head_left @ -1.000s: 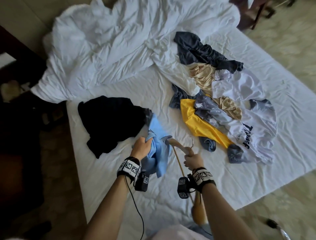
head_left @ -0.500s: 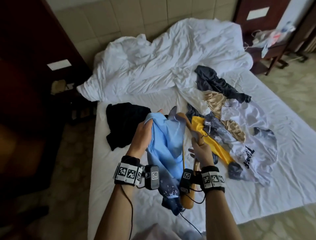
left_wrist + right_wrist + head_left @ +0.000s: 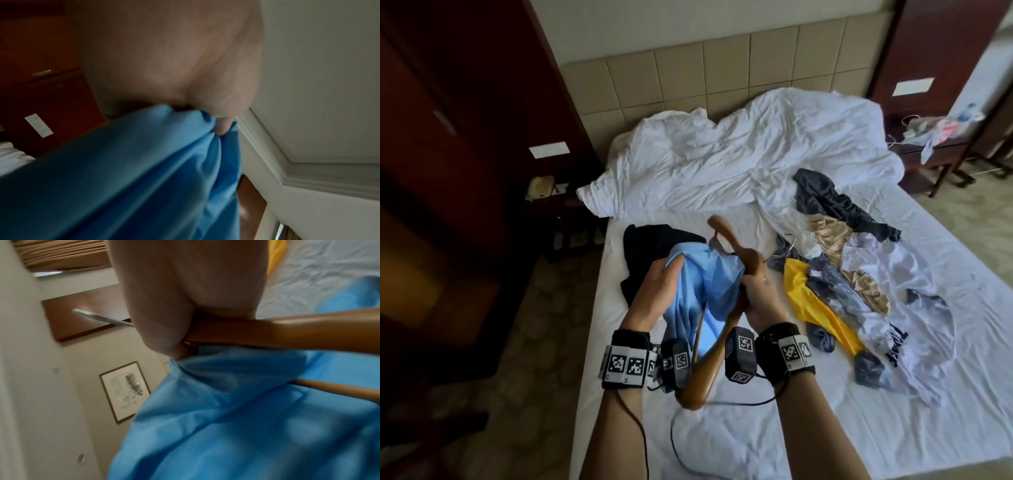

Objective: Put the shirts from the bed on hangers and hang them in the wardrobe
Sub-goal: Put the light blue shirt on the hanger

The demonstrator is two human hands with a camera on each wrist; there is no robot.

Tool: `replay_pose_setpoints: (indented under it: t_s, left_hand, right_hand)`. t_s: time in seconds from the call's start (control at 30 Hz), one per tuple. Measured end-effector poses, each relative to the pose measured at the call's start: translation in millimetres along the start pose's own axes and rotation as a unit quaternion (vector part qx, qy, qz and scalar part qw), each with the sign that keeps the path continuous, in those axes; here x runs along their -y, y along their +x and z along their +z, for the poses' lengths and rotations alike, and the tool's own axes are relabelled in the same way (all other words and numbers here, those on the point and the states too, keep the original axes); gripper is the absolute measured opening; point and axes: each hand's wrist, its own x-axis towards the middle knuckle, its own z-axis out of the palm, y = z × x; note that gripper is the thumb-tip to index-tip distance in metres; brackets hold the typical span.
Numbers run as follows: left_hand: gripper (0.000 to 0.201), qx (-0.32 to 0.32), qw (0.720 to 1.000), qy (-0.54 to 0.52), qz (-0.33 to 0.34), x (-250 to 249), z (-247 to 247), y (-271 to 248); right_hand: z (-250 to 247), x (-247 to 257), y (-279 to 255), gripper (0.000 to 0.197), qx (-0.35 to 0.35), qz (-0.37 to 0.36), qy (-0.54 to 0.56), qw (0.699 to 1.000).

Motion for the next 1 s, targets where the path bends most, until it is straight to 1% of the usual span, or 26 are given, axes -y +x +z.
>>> replay_pose_setpoints:
  t_s: [0.03, 0.07, 0.1, 0.13, 0.17, 0.2, 0.23, 0.27, 0.3, 0.33, 0.37, 0.4, 0.43, 0.47, 0.5, 0.53, 0.57, 0.6, 0.67, 0.73, 0.8, 0.83, 0.9, 0.97, 1.0]
  left_hand:
    - [0.033, 0.016, 1.000, 0.024, -0.006, 5, -11, -2]
    - [0.040, 0.051, 0.998, 0.045, -0.016, 13, -21, -2]
    - [0.045, 0.102, 0.992, 0.065, -0.031, 22, -32, -3]
    - [0.041, 0.173, 0.980, 0.086, -0.054, 31, -42, -3]
    - [0.036, 0.246, 0.958, 0.123, -0.083, 41, -51, -2]
    - [0.038, 0.313, 0.929, 0.170, -0.101, 56, -59, 2]
    - [0.046, 0.359, 0.903, 0.212, -0.108, 70, -63, 6]
    - [0.050, 0.376, 0.891, 0.228, -0.117, 80, -67, 11]
    - [0.047, 0.365, 0.896, 0.217, -0.133, 87, -66, 17]
    - [0.043, 0.331, 0.913, 0.199, -0.130, 89, -63, 23]
    - [0.044, 0.287, 0.933, 0.198, -0.095, 88, -60, 30]
    - [0.048, 0.243, 0.946, 0.208, -0.050, 80, -57, 34]
    - [0.054, 0.219, 0.952, 0.214, -0.007, 78, -53, 39]
    - [0.056, 0.210, 0.956, 0.206, 0.015, 74, -48, 40]
    - [0.049, 0.212, 0.954, 0.209, 0.043, 73, -43, 43]
    - [0.037, 0.214, 0.951, 0.217, 0.060, 75, -37, 46]
    - [0.027, 0.213, 0.947, 0.228, 0.070, 77, -31, 48]
    - [0.023, 0.219, 0.949, 0.219, 0.067, 77, -26, 46]
    - [0.028, 0.243, 0.953, 0.170, 0.059, 79, -16, 45]
    - [0.039, 0.286, 0.950, 0.124, 0.024, 82, -9, 46]
    - [0.040, 0.303, 0.948, 0.101, 0.019, 82, -8, 52]
    - [0.035, 0.284, 0.954, 0.097, 0.024, 81, -10, 56]
    - [0.034, 0.205, 0.972, 0.103, 0.043, 81, -15, 69]
    - [0.029, 0.133, 0.980, 0.137, 0.062, 80, -24, 81]
    - [0.032, 0.117, 0.978, 0.159, 0.067, 79, -30, 87]
  right_hand:
    - [8, 8, -5, 0.032, -0.021, -0.020, -0.007, 1.000]
    - [17, 17, -11, 0.022, -0.047, -0.041, -0.022, 0.998]
    - [23, 26, -16, 0.016, -0.064, -0.064, -0.039, 0.995]
    - [29, 33, -19, 0.015, -0.068, -0.093, -0.055, 0.992]
    - [33, 43, -23, 0.019, -0.068, -0.122, -0.070, 0.988]
    - [35, 51, -25, 0.025, -0.070, -0.147, -0.079, 0.984]
    - [37, 58, -28, 0.029, -0.069, -0.168, -0.082, 0.980]
    - [38, 65, -33, 0.031, -0.062, -0.190, -0.080, 0.977]
    - [40, 70, -38, 0.032, -0.049, -0.207, -0.078, 0.974]
    - [44, 73, -43, 0.032, -0.030, -0.222, -0.076, 0.972]
    - [48, 77, -49, 0.033, -0.007, -0.231, -0.080, 0.970]
    - [52, 78, -54, 0.032, 0.018, -0.241, -0.084, 0.967]
    - [58, 80, -58, 0.028, 0.039, -0.246, -0.091, 0.964]
    - [63, 81, -60, 0.024, 0.058, -0.249, -0.094, 0.962]
    - [69, 84, -63, 0.023, 0.065, -0.249, -0.102, 0.961]
    - [75, 86, -64, 0.024, 0.068, -0.254, -0.111, 0.958]
    - [81, 91, -65, 0.025, 0.067, -0.263, -0.121, 0.955]
    - [85, 95, -65, 0.025, 0.065, -0.275, -0.131, 0.950]
    - [90, 106, -67, 0.024, 0.057, -0.305, -0.154, 0.938]
    - [90, 116, -67, 0.022, 0.040, -0.326, -0.157, 0.932]
    - [89, 126, -66, 0.019, 0.010, -0.349, -0.159, 0.924]
    - [88, 131, -65, 0.017, -0.010, -0.369, -0.170, 0.914]
    - [84, 137, -61, 0.015, -0.056, -0.402, -0.194, 0.893]
    - [77, 142, -54, 0.014, -0.094, -0.405, -0.192, 0.889]
    - [73, 144, -50, 0.014, -0.109, -0.401, -0.184, 0.891]
